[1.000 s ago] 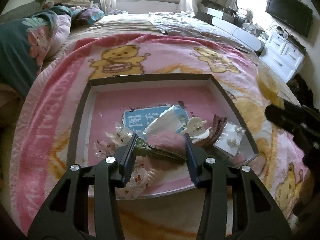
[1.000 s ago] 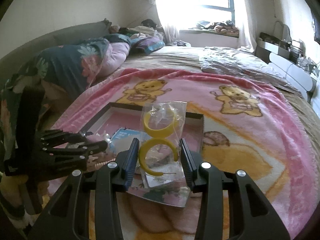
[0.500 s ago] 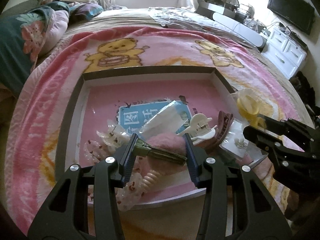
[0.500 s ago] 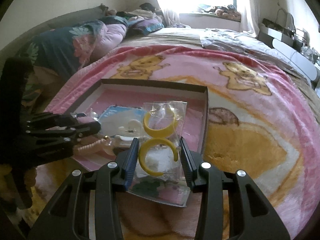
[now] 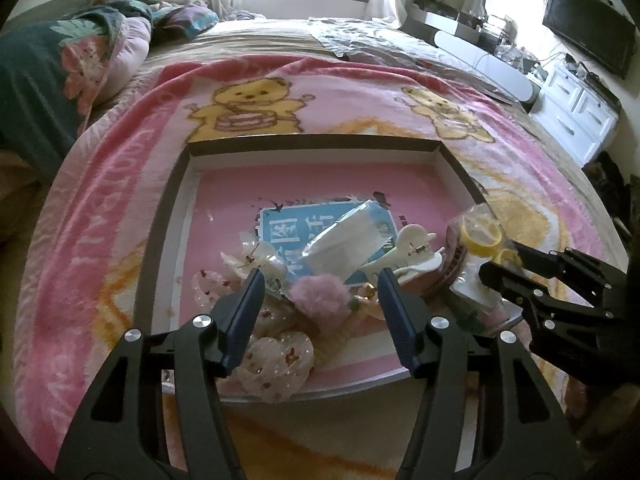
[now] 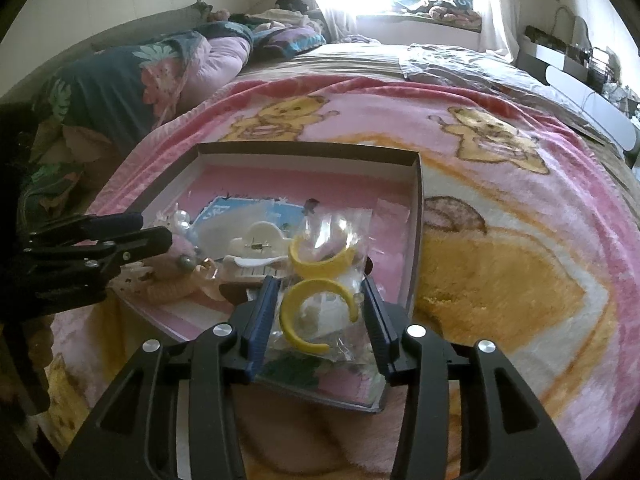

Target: Organize jewelry

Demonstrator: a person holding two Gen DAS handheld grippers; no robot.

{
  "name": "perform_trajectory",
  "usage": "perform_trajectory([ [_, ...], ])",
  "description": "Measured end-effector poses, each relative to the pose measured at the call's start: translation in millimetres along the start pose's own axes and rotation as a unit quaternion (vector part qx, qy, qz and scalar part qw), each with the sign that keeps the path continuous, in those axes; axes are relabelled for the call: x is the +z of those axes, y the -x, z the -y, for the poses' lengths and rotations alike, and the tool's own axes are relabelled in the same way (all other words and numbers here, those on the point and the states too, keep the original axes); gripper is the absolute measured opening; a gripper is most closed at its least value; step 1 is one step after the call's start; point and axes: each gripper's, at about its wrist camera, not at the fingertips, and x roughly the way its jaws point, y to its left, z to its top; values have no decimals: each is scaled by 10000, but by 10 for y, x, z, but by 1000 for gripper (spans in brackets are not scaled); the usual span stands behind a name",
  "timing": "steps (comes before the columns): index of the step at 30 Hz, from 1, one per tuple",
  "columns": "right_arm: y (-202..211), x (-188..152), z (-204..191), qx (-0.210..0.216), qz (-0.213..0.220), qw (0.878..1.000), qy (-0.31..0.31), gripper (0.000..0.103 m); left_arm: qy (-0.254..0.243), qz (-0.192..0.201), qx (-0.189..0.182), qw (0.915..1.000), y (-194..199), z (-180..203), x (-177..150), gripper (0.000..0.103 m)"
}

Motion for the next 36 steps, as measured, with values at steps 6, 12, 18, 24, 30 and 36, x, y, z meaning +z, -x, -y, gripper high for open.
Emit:
perform_trajectory([
  [6, 64, -27, -9, 21, 17, 10000, -60, 43, -11, 7, 24, 10000, 106, -18, -40, 51],
  [12, 269, -78, -43, 25, 137, 9999, -68, 47, 66, 61, 13, 10000, 233, -52, -73, 53],
  [18, 518, -162, -45, -37, 282, 9995, -168, 57, 56, 135, -22, 9999, 404, -40, -114, 55],
  [24, 737, -226, -59, -111, 417, 9987, -252, 69, 25, 236, -61, 9997, 575, -19, -152, 59],
  [30, 985, -305, -118, -189, 555, 9978, -295, 75, -22, 361, -145, 9992, 806, 6, -219, 67],
  [36, 1203, -411, -179, -220, 693, 9966, -394, 92, 13, 470, -202, 9987, 1025, 17, -325, 87],
])
